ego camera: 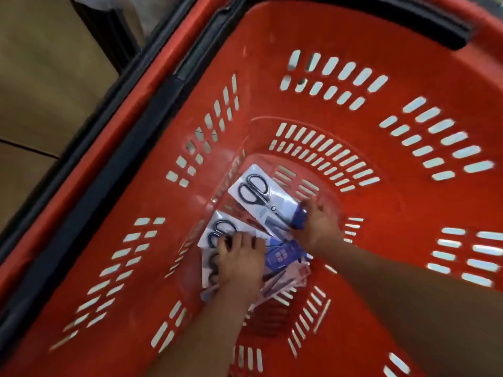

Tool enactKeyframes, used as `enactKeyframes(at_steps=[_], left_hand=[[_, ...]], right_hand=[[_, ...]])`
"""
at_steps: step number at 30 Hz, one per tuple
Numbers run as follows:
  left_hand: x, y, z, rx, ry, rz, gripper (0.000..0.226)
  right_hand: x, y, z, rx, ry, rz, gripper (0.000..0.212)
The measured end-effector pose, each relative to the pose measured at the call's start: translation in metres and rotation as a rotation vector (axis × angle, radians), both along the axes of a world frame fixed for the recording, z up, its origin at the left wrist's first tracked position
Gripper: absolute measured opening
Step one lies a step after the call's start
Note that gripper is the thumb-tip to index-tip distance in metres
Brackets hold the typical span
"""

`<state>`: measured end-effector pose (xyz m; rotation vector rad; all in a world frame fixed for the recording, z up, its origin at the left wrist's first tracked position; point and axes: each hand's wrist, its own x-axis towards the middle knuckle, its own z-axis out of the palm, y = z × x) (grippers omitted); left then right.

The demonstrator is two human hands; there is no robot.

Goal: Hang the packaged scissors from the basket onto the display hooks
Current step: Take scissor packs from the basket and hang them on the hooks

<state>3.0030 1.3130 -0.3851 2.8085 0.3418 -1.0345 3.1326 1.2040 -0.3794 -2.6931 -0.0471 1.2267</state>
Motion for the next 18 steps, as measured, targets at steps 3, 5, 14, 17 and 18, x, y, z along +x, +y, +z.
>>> enactKeyframes(at_steps=[3,5,14,17,18], left_hand=[[0.001,0.003,-0.001,-0.031,0.064,0.016,0.052],[-0.001,0.005,0.003,-0.092,0.086,0.059,0.040],[-0.009,0.019,0.064,-0.520,-0.140,0.931,0.019],[0.001,0.018,0.093,-0.908,-0.318,1.355,0.018],[0.004,0.017,0.100,-0.979,-0.325,1.375,0.018]], right_hand=[[-0.007,-0.008,-0.013,-0.059,0.057,0.026,0.036],[-0.012,-0.007,-0.011,-0.038,0.145,0.005,0.016],[-0.022,0.015,0.073,0.500,-0.013,-0.751,0.036],[-0.034,0.017,0.103,0.658,0.186,-0.861,0.056],[-0.040,0.014,0.110,0.653,0.309,-0.850,0.071]])
